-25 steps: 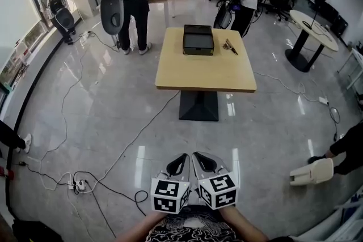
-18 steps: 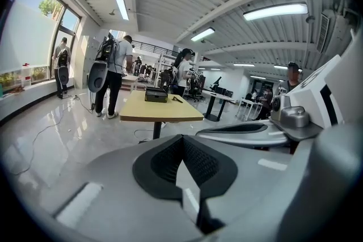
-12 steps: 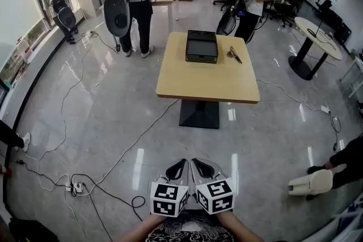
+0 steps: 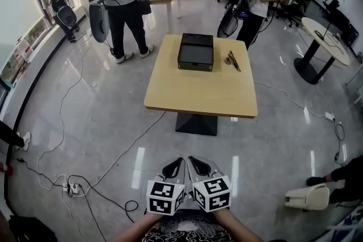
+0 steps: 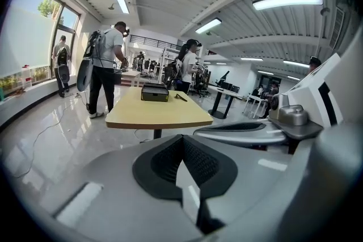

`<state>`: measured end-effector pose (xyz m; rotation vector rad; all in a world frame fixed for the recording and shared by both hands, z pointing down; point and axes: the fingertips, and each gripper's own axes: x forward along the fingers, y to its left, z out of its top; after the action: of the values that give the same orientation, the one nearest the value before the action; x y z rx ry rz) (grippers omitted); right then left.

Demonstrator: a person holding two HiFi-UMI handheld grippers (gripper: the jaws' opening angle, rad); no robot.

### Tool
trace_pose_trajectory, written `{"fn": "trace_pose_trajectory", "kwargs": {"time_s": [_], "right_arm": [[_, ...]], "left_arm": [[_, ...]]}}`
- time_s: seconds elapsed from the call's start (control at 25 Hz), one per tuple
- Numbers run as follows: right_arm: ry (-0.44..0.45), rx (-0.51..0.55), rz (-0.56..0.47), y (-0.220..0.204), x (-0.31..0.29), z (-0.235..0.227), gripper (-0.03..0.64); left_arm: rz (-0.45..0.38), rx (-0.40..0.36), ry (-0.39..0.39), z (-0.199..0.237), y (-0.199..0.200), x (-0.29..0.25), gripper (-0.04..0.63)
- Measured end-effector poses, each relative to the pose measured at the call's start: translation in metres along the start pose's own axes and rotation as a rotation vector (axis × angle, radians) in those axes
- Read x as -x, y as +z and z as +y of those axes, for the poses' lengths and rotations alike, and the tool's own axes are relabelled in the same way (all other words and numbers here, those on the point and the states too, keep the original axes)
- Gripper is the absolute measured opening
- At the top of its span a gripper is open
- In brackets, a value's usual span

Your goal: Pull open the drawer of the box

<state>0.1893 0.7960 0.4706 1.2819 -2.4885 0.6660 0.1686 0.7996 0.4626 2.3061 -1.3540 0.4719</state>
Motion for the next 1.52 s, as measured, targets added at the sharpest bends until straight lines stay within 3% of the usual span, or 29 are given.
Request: {"fn": "trace_pose_trajectory", "kwargs": {"time_s": [0.32, 0.88, 1.04, 1.32, 1.52], "right_arm": [[0.054, -0.004, 0.022, 0.082, -0.031, -0.185, 0.006], [0.098, 0.012, 0.03, 0.164, -0.096, -0.341, 0.006], [0.085, 0.012, 0.036, 0.186, -0.142, -0.358, 0.006], [0.058, 0.019, 0.03, 0.23, -0.253, -0.33, 0.006], [0.036, 0.03, 0.03, 0.272, -0.381, -0.337, 0.006]], "left_arm": [[0.024, 0.003, 0.038, -0.048, 0.1, -0.176, 0.002], [0.04, 0.001, 0.073, -0.053, 0.192, -0.34, 0.002], [0.044, 0.004, 0.053, -0.018, 0.213, -0.377, 0.002], [0.026, -0.004, 0.026, 0.094, 0.253, -0.402, 0.002], [0.025, 0.011, 0.022, 0.215, 0.287, -0.462, 0.002]]}}
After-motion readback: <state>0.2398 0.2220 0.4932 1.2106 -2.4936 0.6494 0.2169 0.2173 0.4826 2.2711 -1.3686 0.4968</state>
